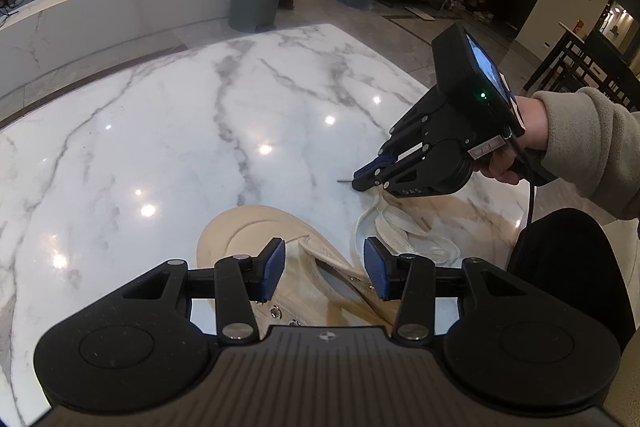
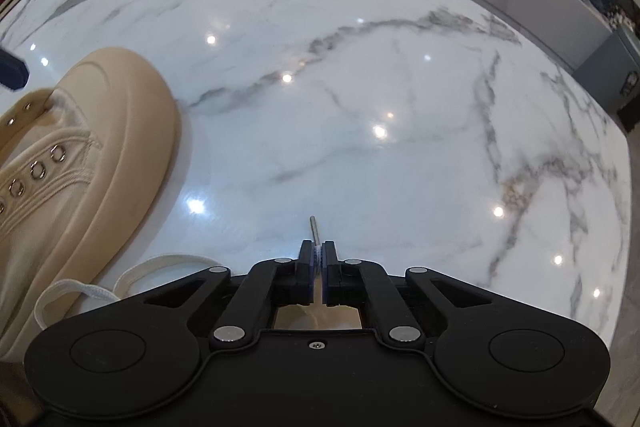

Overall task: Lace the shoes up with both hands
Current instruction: 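Pinch a lace tip with the right gripper and raise it above the sneaker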

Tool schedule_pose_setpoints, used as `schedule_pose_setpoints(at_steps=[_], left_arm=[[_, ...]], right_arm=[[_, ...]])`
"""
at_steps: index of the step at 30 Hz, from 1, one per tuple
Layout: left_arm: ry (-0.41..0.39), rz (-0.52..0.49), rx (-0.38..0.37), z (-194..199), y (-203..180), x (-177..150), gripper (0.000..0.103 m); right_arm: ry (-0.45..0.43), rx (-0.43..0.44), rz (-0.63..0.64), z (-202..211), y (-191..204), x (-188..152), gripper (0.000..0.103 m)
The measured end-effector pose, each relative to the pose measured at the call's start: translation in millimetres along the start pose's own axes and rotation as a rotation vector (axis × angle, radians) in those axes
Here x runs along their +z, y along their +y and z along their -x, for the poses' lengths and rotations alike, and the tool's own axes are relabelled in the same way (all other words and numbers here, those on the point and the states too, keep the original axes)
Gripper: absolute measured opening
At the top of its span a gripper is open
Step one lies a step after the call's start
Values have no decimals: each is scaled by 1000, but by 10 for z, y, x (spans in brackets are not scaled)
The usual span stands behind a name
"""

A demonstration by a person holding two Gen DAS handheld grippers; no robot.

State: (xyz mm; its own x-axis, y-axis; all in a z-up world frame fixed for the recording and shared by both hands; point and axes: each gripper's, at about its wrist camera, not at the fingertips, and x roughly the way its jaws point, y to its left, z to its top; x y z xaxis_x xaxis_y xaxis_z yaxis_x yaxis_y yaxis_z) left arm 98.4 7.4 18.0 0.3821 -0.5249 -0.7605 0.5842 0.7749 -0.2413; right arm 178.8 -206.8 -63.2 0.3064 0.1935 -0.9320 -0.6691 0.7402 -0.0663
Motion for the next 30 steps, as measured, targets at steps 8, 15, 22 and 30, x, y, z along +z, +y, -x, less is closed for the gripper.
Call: schedule_pose_setpoints(at_steps=[8, 15, 22, 30], left_arm=[[-1, -33, 44, 139, -84, -26, 42], [-46, -108, 31, 253, -257, -86, 42], [-93, -199, 51, 394, -411, -106, 42], [-81, -265, 150, 496, -650, -122, 42]], right_arm=[[-89, 2, 90, 385, 205, 56, 2], [-161, 22, 192, 889, 470, 40, 2], [-196, 43, 241, 1257, 637, -20, 2], [-302, 65, 327, 1638, 813, -132, 2]])
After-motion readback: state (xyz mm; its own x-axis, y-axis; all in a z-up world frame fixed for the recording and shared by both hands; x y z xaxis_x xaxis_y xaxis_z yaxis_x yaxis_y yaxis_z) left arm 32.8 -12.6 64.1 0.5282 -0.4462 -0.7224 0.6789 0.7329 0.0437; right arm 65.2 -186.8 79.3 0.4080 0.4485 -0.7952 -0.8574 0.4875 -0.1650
